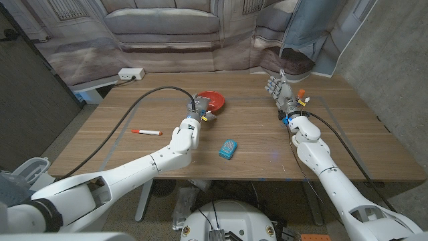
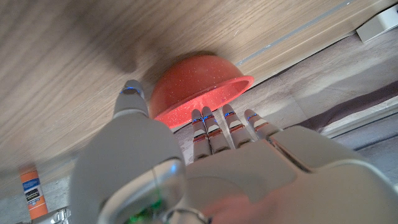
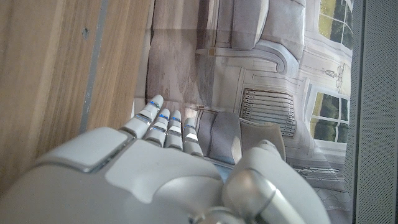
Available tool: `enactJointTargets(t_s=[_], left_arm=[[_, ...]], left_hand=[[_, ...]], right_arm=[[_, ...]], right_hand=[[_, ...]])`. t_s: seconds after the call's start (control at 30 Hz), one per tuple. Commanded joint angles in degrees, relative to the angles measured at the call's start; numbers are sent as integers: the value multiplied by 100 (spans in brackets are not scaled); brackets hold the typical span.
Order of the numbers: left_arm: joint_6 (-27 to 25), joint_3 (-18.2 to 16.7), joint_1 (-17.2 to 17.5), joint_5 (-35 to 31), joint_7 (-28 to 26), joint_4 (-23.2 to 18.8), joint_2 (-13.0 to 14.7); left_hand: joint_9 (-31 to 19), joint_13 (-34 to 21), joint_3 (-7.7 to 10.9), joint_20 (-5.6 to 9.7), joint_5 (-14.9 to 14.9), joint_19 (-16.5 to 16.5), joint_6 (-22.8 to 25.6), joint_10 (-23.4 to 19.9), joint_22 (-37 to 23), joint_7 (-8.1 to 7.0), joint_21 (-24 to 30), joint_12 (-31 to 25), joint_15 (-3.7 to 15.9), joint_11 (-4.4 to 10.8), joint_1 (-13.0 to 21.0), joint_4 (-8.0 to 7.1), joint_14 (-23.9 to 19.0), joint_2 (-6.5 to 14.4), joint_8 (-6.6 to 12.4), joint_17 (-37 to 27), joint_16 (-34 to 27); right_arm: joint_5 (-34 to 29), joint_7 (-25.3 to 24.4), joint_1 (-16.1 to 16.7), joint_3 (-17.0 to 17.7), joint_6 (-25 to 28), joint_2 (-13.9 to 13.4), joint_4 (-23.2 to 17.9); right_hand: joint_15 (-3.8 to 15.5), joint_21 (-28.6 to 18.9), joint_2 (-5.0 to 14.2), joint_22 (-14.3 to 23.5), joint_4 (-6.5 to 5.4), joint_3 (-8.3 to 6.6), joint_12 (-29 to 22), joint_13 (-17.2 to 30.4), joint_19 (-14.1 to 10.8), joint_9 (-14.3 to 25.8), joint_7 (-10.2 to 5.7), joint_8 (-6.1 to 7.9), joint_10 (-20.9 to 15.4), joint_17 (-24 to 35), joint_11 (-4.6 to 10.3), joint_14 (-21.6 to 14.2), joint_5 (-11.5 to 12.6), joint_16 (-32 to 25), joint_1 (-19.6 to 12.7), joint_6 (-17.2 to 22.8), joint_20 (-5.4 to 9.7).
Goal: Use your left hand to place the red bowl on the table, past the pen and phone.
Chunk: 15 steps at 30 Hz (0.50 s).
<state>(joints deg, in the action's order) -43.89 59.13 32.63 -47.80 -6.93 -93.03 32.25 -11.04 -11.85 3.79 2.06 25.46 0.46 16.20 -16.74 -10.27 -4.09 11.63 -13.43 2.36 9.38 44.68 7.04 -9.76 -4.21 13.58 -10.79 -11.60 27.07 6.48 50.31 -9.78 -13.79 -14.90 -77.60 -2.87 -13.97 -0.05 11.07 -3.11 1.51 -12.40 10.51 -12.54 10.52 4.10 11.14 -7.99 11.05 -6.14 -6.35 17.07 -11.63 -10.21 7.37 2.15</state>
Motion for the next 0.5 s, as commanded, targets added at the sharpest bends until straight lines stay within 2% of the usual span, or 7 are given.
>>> enactJointTargets(t_s=[0.03, 0.37, 0.5], left_arm=[[10, 97, -91, 89, -91, 177, -78], [12, 137, -100, 198, -128, 232, -91], [3, 138, -103, 255, -137, 250, -97]], left_hand=[[-24, -31, 6, 124, 42, -3, 76, -49, -15, 3, 1, -25, 410, -19, 58, -15, -67, 18, 16, -29, -30], [-24, -33, 6, 96, 48, 220, 180, -172, -14, -21, 75, -44, 423, 2, 127, -14, -148, 59, 31, -25, -45], [-23, -33, 12, -4, 51, 403, 192, -170, -13, -25, 131, -24, 442, 0, 192, 0, -168, 80, 20, -22, -39]], right_arm=[[0, -22, 1, 25, 6, 22, 29], [-7, -8, 16, 39, -2, 10, 42], [-1, 0, 14, 42, 1, 19, 59]], right_hand=[[-24, 17, 29, 8, -5, 19, -5, 15, -60, 17, -8, 12, -31, 16, -31, -51, -6, 17, -33, 48, 49], [-18, 23, 34, 8, -3, 27, -2, 15, -65, 17, -11, 11, -32, 17, -26, -59, -8, 18, -34, 46, 51], [-16, 25, 35, 8, -2, 30, -1, 15, -67, 17, -7, 12, -34, 17, -30, -57, -9, 20, -35, 49, 52]])
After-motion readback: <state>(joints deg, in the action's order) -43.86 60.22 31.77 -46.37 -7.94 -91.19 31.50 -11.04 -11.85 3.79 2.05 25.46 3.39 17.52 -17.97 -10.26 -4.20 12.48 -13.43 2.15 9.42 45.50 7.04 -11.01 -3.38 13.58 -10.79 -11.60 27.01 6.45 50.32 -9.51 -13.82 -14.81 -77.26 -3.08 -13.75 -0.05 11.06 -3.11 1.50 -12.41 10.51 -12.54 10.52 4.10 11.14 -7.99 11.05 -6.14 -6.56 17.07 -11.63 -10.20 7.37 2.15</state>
